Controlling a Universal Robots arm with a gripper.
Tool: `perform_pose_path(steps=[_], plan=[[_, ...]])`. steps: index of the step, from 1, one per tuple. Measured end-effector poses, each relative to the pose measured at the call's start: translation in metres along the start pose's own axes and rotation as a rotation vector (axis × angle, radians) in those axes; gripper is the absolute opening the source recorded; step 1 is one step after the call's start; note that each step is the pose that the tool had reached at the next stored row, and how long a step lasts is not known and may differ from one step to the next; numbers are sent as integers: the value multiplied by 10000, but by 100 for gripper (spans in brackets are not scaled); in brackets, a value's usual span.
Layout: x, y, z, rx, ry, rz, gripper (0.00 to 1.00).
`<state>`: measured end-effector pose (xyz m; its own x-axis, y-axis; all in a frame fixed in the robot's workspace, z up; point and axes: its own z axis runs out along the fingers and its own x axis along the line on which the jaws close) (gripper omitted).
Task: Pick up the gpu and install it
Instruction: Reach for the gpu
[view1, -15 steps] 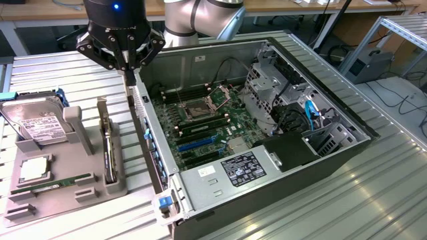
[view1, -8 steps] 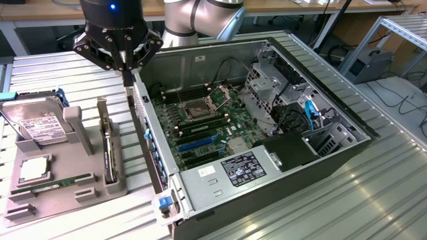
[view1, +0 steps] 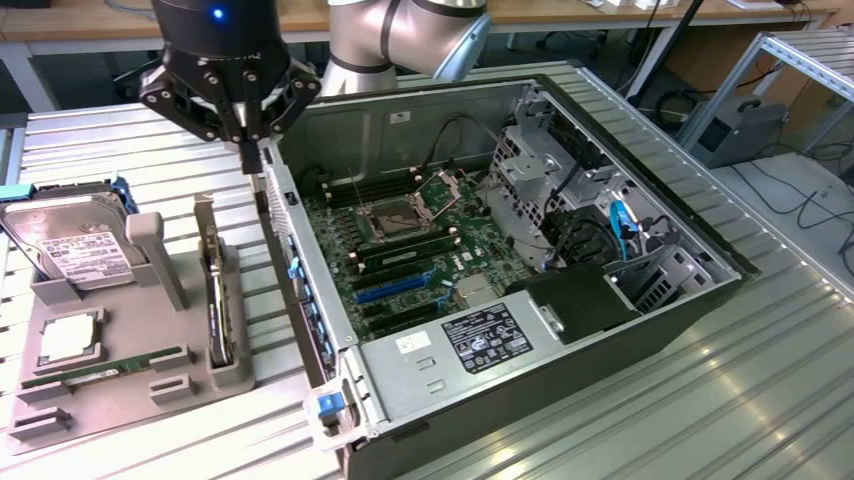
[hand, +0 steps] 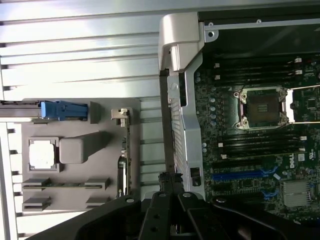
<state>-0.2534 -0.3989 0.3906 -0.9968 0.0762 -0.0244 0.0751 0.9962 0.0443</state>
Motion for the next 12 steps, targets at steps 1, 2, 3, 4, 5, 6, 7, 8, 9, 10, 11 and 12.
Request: perform_pose_path(steps=[1, 2, 3, 4, 5, 6, 7, 8, 9, 10, 11, 12], plan=[[5, 0, 0, -1, -1, 0, 11], [10, -1, 0, 0, 0, 0, 11], [15, -1, 0, -1, -1, 0, 11], [19, -1, 0, 0, -1, 0, 11], [24, -2, 0, -1, -1, 0, 11], [29, -2, 0, -1, -1, 0, 11], [33, -2, -1, 0, 0, 0, 11], [38, -3, 0, -1, -1, 0, 11], [42, -3, -1, -1, -1, 0, 11], [46, -3, -1, 0, 0, 0, 11], [50, -4, -1, -1, -1, 0, 11], [55, -4, -1, -1, 0, 0, 11]])
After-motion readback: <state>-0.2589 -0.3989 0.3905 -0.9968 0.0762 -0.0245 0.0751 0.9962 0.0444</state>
